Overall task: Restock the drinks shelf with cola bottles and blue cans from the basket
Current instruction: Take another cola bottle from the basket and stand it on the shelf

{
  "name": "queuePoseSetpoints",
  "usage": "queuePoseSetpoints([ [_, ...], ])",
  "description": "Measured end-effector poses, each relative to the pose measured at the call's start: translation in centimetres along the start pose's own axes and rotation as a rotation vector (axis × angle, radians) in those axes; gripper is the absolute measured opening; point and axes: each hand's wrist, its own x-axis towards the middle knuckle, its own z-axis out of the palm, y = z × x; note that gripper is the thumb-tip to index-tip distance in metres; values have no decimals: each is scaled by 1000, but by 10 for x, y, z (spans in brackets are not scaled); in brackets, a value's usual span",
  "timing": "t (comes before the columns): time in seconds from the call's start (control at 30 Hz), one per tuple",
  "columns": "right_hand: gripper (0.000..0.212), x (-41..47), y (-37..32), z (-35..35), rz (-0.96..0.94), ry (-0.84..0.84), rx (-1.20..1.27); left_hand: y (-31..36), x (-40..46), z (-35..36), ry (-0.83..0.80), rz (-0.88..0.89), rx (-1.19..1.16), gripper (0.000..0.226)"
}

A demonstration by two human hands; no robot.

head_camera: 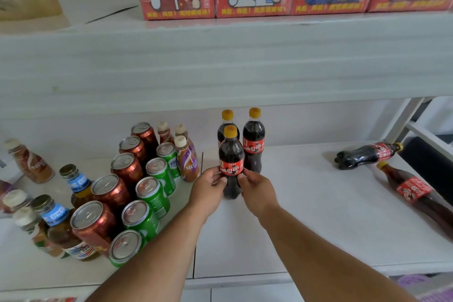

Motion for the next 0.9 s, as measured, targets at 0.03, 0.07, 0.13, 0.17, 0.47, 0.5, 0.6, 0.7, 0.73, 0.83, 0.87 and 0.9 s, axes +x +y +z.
queuePoseSetpoints([
  [0.03,35,1,-1,0,1,1,-6,0,2,0,-3,-2,4,32],
  [0.07,36,2,-1,1,1,2,-8,0,3,0,-7,-4,3,32],
  [0.13,36,4,-3,1,6,2,-12,1,5,0,-15,-10,4,33],
  [0.17,36,4,-4,1,6,0,-15,2,6,0,-18,-13,7,34],
  [0.47,36,-3,-6,-3,22,-23,3,7,1,1,-34,-16,60,37],
  [0.5,37,-4,-7,-4,29,-26,-6,9,-3,1,-36,-12,67,40],
  [0.6,45,-7,-8,-9,50,-21,-30,13,-13,-1,-25,-7,99,50],
  [0.7,52,-12,-7,-14,64,-1,-58,16,-28,-4,-17,-23,144,58],
  [0.73,54,-16,-6,-16,64,-1,-87,15,-33,-5,-21,-25,165,59],
  [0.83,64,-34,-5,-22,62,-49,-258,18,-57,-13,-74,-2,282,65],
  [0.87,67,-40,-5,-24,48,-81,-353,19,-65,-16,-101,11,342,68],
  [0.9,69,-45,-5,-26,21,-113,-465,20,-74,-20,-124,27,427,70],
])
